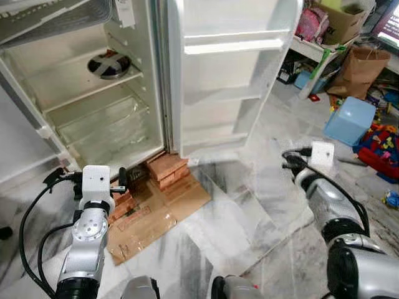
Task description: Restocking fridge
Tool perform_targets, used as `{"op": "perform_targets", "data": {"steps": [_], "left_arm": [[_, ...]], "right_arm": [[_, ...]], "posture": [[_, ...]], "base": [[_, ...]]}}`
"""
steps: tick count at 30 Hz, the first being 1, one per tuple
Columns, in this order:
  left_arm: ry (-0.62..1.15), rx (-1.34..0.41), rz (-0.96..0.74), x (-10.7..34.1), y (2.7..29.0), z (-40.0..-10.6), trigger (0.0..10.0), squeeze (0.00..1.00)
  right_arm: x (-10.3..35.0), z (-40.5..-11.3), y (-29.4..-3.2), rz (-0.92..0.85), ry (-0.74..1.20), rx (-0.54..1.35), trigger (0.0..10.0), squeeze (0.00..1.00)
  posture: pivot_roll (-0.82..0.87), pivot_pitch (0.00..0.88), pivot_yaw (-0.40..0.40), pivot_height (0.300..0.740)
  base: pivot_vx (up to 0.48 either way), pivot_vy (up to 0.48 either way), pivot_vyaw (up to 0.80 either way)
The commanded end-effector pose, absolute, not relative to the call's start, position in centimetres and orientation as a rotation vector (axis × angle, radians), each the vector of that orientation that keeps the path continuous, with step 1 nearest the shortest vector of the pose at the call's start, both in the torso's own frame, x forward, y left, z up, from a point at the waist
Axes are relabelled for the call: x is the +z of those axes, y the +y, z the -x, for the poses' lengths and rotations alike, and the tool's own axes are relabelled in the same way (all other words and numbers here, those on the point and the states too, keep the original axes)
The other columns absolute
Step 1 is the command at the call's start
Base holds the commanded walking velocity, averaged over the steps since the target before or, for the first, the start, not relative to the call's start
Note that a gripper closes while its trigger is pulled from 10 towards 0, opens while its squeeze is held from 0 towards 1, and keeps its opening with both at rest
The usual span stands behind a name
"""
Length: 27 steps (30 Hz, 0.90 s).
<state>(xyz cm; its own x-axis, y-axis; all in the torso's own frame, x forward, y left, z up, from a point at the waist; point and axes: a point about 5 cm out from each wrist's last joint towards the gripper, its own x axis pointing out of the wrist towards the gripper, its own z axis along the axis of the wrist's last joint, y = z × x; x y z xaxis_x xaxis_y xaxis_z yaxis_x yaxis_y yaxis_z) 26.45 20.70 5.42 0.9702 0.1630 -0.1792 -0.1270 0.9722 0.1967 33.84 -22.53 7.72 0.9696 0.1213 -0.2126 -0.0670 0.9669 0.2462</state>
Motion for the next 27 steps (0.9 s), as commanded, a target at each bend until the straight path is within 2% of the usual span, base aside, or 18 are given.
{"op": "perform_targets", "data": {"steps": [1, 2, 4, 9, 27], "left_arm": [[0.196, 0.153, -0.193, 5.6, 20.7, -26.3, 10.0, 0.00], [0.196, 0.153, -0.193, 5.6, 20.7, -26.3, 10.0, 0.00], [0.198, 0.158, -0.185, 5.6, 20.5, -26.1, 10.0, 0.00], [0.214, 0.181, -0.149, 5.4, 20.4, -26.1, 10.0, 0.00], [0.240, 0.231, -0.119, 5.2, 21.0, -25.6, 10.0, 0.00]], "right_arm": [[8.5, -33.8, -21.3, -0.281, 0.189, 0.182, 10.0, 0.00], [8.5, -33.8, -21.3, -0.281, 0.189, 0.182, 10.0, 0.00], [10.0, -33.8, -18.9, -0.350, 0.109, 0.270, 10.0, 0.00], [10.4, -34.0, -17.1, -0.397, 0.116, 0.299, 10.0, 0.00], [9.9, -32.7, -15.4, -0.437, 0.188, 0.349, 10.0, 0.00]], "posture": [[0.03, 0.090, -0.048, 0.740], [0.03, 0.090, -0.048, 0.740], [0.02, 0.094, -0.050, 0.740], [0.03, 0.101, -0.059, 0.740], [0.04, 0.112, -0.057, 0.740]], "base": [[0.000, 0.000, 0.00], [0.000, 0.000, 0.00], [0.000, 0.000, 0.78], [0.000, 0.000, 0.78], [0.000, 0.000, 0.78]]}}
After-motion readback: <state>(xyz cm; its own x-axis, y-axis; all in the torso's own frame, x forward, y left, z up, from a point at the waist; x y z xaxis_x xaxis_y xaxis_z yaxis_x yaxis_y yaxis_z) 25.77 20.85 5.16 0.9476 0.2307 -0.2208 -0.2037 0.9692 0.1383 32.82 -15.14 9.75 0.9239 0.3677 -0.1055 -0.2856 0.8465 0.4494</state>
